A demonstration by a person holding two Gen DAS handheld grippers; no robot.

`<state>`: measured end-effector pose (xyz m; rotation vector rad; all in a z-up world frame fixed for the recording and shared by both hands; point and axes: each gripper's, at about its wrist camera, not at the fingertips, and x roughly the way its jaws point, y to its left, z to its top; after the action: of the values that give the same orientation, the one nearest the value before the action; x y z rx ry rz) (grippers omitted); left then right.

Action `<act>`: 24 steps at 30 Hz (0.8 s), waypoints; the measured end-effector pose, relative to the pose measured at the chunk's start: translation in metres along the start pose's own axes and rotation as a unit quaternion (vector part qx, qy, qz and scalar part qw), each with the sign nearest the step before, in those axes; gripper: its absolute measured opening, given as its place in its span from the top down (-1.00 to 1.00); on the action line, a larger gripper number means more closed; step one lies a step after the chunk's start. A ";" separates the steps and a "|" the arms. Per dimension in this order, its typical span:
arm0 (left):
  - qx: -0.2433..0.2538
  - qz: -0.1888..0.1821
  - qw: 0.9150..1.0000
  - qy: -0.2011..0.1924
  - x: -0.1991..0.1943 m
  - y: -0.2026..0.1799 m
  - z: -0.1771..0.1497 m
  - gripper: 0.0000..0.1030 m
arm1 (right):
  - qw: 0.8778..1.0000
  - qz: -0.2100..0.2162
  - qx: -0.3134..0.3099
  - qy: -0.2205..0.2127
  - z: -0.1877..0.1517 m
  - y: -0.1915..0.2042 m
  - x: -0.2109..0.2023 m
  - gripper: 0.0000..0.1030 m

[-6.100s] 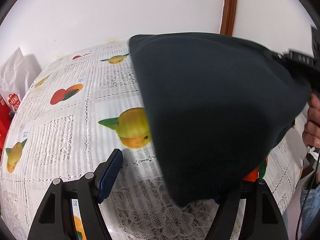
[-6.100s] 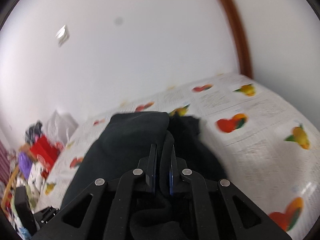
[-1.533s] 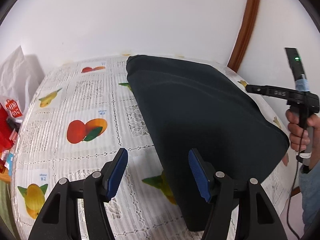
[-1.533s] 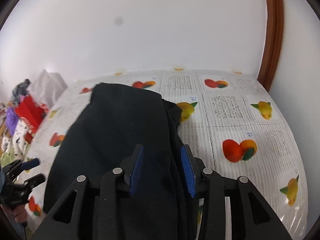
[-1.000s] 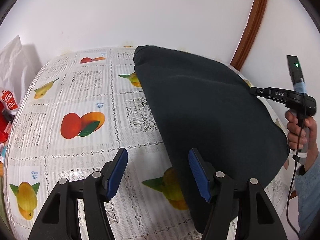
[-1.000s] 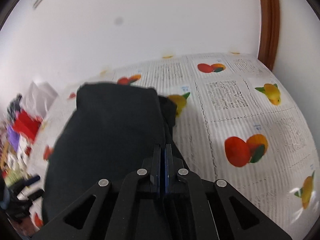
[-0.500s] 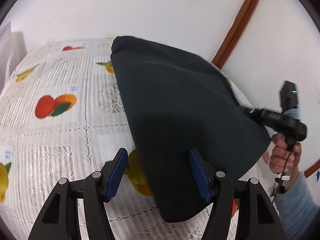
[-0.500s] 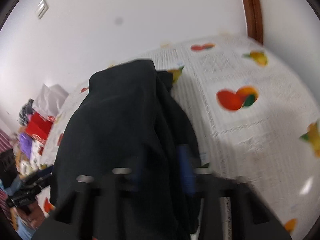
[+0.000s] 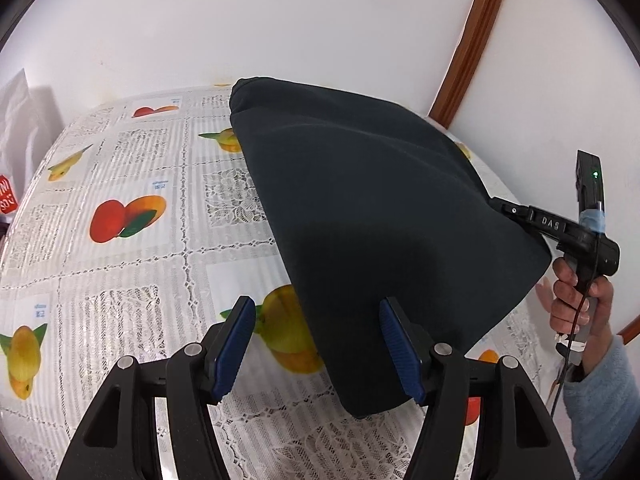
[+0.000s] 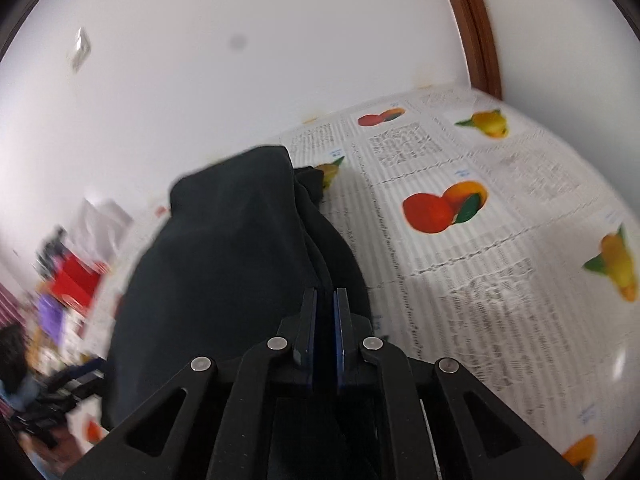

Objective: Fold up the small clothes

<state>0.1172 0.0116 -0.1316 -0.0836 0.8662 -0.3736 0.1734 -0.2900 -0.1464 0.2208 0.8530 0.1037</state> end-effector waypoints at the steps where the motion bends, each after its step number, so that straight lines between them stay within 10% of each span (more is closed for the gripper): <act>1: 0.000 0.003 1.000 0.000 -0.001 -0.001 0.000 -0.23 | 1.000 -0.017 -0.014 0.004 -0.003 0.001 0.001 0.80; 11: 0.007 0.009 1.000 0.012 -0.015 -0.009 -0.016 -0.19 | 0.998 -0.053 -0.028 -0.019 -0.037 -0.009 -0.068 0.63; 16: 0.014 -0.012 1.000 0.014 -0.030 -0.013 -0.040 -0.19 | 0.997 -0.072 -0.037 -0.020 -0.066 -0.021 -0.096 0.21; 24: 0.035 0.016 0.999 0.017 -0.016 -0.029 -0.057 -0.18 | 0.998 -0.045 -0.040 0.019 -0.092 -0.015 -0.071 0.20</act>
<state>0.0568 -0.0050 -0.1503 0.0015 0.8857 -0.3760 0.0573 -0.3035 -0.1565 0.1068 0.8936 0.0583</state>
